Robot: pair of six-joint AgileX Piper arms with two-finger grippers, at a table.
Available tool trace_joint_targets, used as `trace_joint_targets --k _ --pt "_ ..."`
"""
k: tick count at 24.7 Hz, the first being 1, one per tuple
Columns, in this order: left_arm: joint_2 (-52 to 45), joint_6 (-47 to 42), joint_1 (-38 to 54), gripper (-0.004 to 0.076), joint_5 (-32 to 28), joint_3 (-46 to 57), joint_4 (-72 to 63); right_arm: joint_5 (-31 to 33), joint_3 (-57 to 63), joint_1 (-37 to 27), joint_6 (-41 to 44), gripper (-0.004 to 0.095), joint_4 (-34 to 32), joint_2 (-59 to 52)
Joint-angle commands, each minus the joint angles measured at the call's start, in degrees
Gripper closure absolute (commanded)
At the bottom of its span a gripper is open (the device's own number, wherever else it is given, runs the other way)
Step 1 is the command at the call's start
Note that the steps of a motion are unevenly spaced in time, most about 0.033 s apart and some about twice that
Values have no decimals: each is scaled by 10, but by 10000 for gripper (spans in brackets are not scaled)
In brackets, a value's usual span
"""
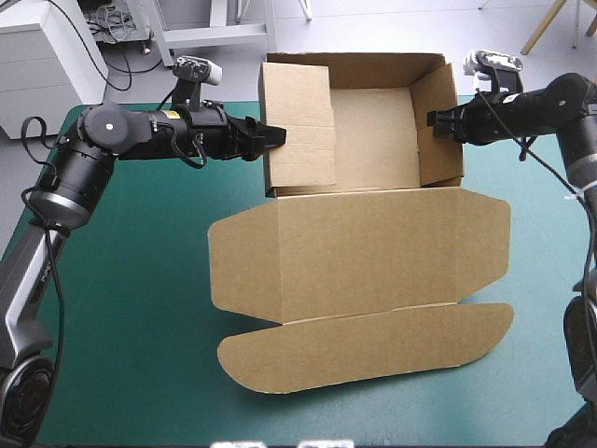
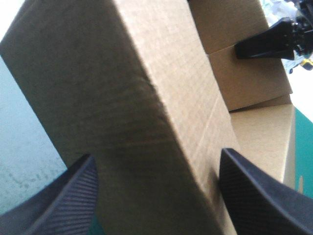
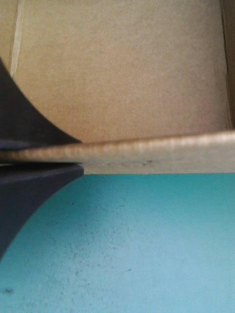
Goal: Fold the box
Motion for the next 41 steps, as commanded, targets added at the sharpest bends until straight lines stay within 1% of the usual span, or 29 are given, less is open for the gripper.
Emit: trace_joint_targets --k 1,4,6,9,11,13,15,19,24,28,31,35,36,41 --pt "-14 -37 -5 225 -10 -23 25 -36 -17 30 25 907 29 -28" --pt "-2 -54 -7 225 8 -31 42 -52 -17 46 39 907 21 -27" --pt "10 -84 -13 226 17 -52 78 -54 -17 58 49 907 14 -27" --pt "32 -133 -34 260 58 -111 170 -56 -17 72 72 907 -4 -17" --pt "51 -172 -53 264 89 -150 258 -59 -17 74 81 907 -4 -10" --pt "71 -192 -66 267 123 -183 318 -66 -17 76 88 907 -11 -7" --pt "85 -214 -74 271 145 -201 350 -68 -17 78 99 907 -23 -6" --pt "102 -231 -91 302 153 -215 400 -71 -17 95 120 907 -57 3" --pt "114 -246 -103 392 164 -215 459 -78 -17 124 168 907 -128 18" --pt "131 -255 -103 479 180 -215 497 -85 -17 139 198 907 -155 24" --pt "143 -266 -103 563 184 -215 518 -86 -17 148 206 907 -167 24" --pt "158 -266 -103 708 180 -215 518 -80 -17 154 207 907 -178 26" --pt "164 -266 -103 734 177 -215 517 -74 -17 158 207 907 -185 30" --pt "178 -266 -102 734 166 -214 506 -39 -17 158 207 907 -199 59"
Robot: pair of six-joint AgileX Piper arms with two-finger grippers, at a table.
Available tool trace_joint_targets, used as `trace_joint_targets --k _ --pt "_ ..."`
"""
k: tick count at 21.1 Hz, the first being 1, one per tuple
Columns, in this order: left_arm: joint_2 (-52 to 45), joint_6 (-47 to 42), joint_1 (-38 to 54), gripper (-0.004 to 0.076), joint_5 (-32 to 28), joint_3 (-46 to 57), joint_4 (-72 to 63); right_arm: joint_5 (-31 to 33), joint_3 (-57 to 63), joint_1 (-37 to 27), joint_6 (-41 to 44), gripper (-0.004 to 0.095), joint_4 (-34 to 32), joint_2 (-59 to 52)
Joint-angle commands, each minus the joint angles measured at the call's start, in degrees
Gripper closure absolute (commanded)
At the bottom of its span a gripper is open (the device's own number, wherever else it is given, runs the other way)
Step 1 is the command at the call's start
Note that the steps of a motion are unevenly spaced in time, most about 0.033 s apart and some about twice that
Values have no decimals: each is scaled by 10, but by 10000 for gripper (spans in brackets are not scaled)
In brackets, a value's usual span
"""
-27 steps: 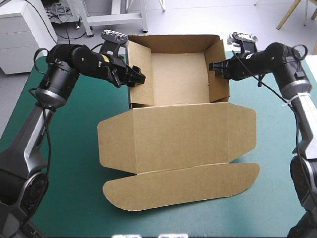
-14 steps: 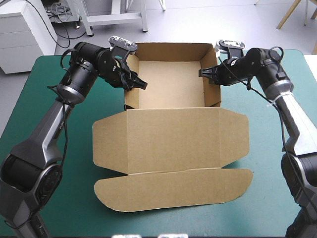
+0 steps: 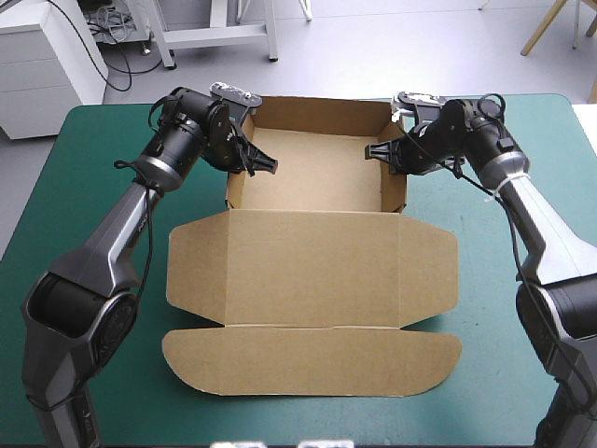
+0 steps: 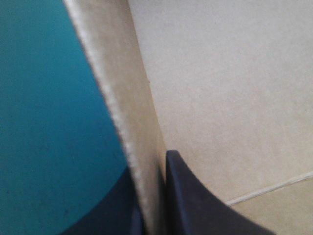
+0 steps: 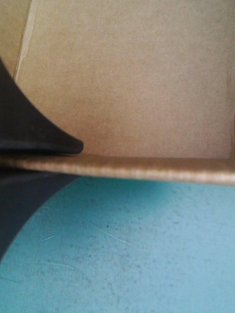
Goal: Fold the box
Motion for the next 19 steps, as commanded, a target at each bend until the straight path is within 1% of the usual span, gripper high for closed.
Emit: trace_joint_targets --k 1,5,6,10,14,19 --pt "-24 27 -2 734 -17 -15 -11 -6 -17 2 -14 907 6 -11" --pt "-3 18 9 734 -25 -10 -17 -2 -17 2 -19 907 -5 -3" --pt "4 18 12 734 -25 -10 -16 7 -17 2 -12 906 -17 -1" --pt "32 0 18 734 -30 -8 -22 30 -17 2 -12 907 -20 26" --pt "39 -10 20 734 -63 19 -19 26 -18 14 -9 907 -50 43" --pt "52 -14 20 734 -69 31 -19 22 -18 26 -5 907 -60 52"
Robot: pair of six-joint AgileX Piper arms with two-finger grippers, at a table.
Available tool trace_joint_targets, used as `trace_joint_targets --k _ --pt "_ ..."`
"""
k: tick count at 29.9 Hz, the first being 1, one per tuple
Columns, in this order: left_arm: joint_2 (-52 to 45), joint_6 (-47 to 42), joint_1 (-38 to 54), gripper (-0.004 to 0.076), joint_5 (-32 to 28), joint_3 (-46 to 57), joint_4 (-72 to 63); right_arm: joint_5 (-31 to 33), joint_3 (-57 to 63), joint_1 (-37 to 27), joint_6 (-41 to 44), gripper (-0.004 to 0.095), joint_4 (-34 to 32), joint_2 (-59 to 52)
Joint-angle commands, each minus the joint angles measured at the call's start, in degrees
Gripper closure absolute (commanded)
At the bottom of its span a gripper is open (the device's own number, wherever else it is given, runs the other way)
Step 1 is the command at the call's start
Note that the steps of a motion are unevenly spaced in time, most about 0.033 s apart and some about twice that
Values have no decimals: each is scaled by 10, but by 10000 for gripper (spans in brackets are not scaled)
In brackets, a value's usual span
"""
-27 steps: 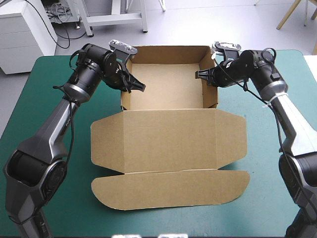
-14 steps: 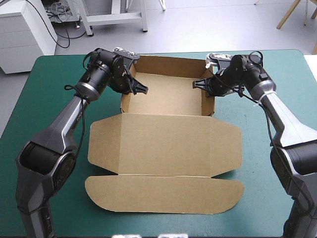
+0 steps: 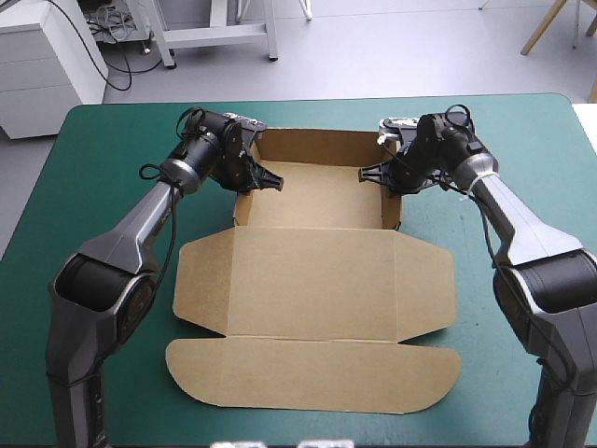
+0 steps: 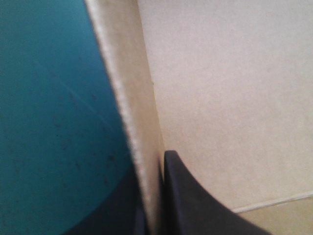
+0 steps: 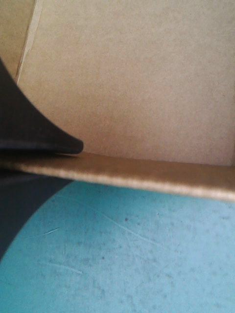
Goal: Fold the box
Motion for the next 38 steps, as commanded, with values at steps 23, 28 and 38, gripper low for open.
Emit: trace_joint_targets --k 23,28,38 --pt "-24 2 1 212 -23 -11 43 -9 -15 10 -24 592 -10 -33" --pt "-39 2 1 219 -25 -12 45 -9 -21 9 -24 363 -23 -51" --pt "-106 2 1 242 -22 -12 68 45 -78 9 -24 277 -28 -81"
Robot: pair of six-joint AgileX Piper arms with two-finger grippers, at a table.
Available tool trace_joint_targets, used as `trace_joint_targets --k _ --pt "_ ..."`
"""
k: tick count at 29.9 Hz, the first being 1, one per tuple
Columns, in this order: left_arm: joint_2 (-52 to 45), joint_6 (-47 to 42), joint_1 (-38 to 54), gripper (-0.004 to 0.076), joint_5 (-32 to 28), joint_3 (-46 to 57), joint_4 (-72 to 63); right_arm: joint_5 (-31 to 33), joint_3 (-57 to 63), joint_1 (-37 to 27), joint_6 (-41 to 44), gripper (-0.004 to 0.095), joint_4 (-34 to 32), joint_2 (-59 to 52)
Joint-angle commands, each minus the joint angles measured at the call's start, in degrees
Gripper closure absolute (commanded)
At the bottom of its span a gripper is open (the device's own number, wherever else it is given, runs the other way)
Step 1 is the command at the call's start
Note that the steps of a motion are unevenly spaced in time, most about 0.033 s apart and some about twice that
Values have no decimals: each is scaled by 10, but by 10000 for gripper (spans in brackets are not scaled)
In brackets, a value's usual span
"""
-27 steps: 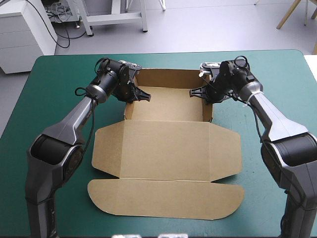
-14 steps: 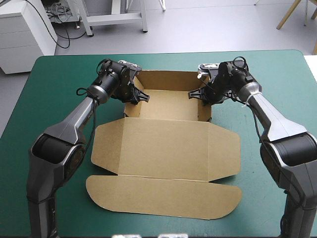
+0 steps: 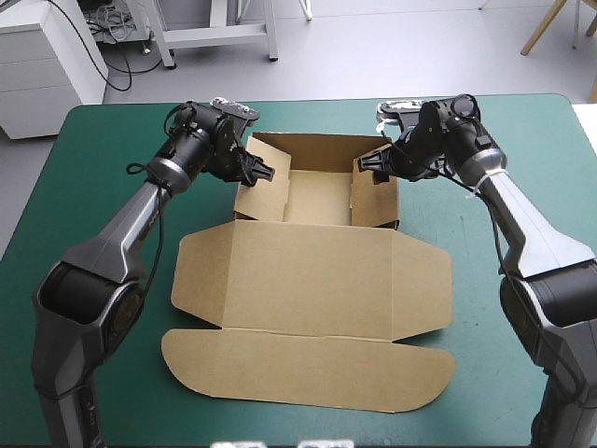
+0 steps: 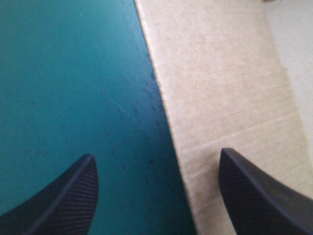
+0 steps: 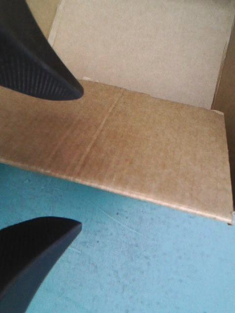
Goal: Fold the box
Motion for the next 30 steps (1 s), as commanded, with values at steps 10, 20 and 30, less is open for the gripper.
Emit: trace_joint_targets --k 10,20,30 --pt "-170 36 -1 294 30 -12 19 37 -38 -2 -2 282 -19 -133" --pt "-314 65 -1 294 43 42 20 54 -37 -2 -9 284 -28 -246" --pt "-505 70 -1 294 25 228 2 55 -36 -2 -15 292 -29 -292"
